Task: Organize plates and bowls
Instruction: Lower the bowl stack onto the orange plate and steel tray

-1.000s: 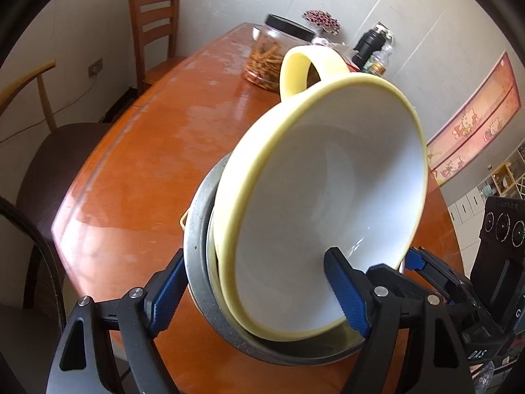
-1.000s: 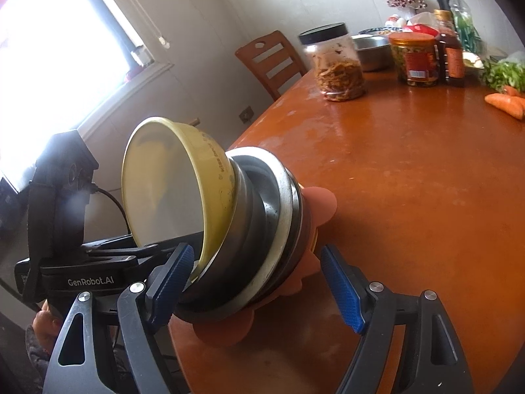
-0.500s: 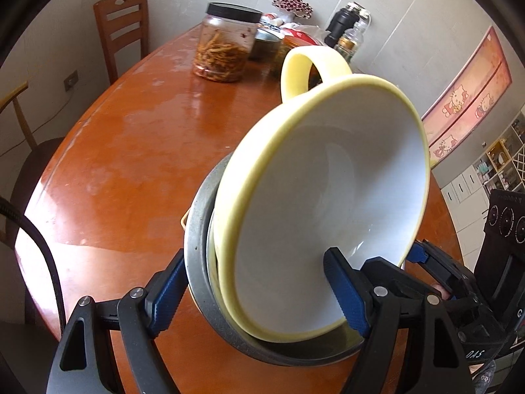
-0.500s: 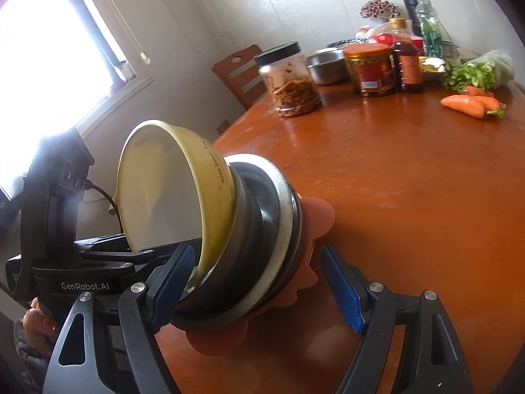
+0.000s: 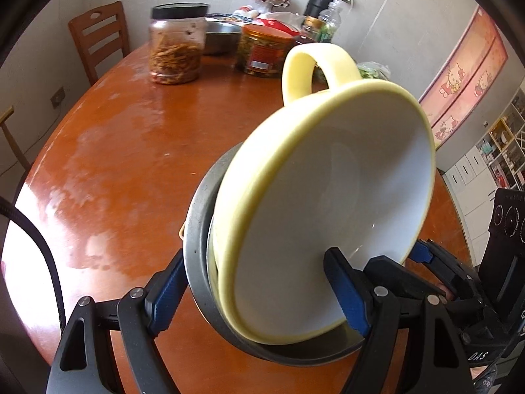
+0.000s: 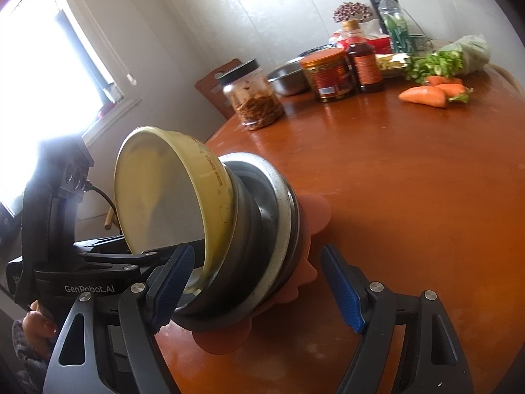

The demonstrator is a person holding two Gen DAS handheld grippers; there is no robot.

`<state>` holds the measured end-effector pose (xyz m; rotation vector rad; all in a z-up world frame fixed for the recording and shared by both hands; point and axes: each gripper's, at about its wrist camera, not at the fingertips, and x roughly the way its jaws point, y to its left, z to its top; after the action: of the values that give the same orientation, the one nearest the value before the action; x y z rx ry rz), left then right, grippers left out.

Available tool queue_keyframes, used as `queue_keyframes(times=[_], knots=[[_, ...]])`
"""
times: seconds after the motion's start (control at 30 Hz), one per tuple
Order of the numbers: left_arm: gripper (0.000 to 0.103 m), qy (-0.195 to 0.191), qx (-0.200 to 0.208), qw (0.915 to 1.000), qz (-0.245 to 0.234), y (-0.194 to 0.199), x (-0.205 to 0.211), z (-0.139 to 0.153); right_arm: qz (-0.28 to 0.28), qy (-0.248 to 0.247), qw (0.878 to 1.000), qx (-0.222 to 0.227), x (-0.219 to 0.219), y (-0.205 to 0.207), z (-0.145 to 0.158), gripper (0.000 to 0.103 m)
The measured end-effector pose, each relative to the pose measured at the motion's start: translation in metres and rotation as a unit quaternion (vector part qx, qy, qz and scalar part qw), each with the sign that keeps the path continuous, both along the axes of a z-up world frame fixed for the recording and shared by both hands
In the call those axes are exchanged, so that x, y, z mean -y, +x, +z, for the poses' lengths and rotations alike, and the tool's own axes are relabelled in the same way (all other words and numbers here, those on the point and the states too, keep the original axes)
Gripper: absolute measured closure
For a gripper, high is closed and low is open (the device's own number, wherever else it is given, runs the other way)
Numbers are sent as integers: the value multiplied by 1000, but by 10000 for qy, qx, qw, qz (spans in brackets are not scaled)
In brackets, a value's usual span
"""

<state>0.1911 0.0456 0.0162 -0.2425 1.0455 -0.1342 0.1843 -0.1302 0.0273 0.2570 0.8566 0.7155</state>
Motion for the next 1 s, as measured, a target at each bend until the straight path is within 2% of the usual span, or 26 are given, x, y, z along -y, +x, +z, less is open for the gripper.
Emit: queue_keyframes(times=[0.2,0.3,0.5,1.0], knots=[[23,-28,-22,9997,-232,15,31,-1,-270,23,9996,67,37,1,0,22],[23,165,39,9992,-357,18,53,-1,-441,7,9990,67,56,1,-2,22],[23,158,56,9984,-545,26,83,-2,-640,76,9979,7,87,0,-8,22],[23,172,166,9965,-799,30,119,-3,-979,-151,9951,57,123,-13,-4,22]])
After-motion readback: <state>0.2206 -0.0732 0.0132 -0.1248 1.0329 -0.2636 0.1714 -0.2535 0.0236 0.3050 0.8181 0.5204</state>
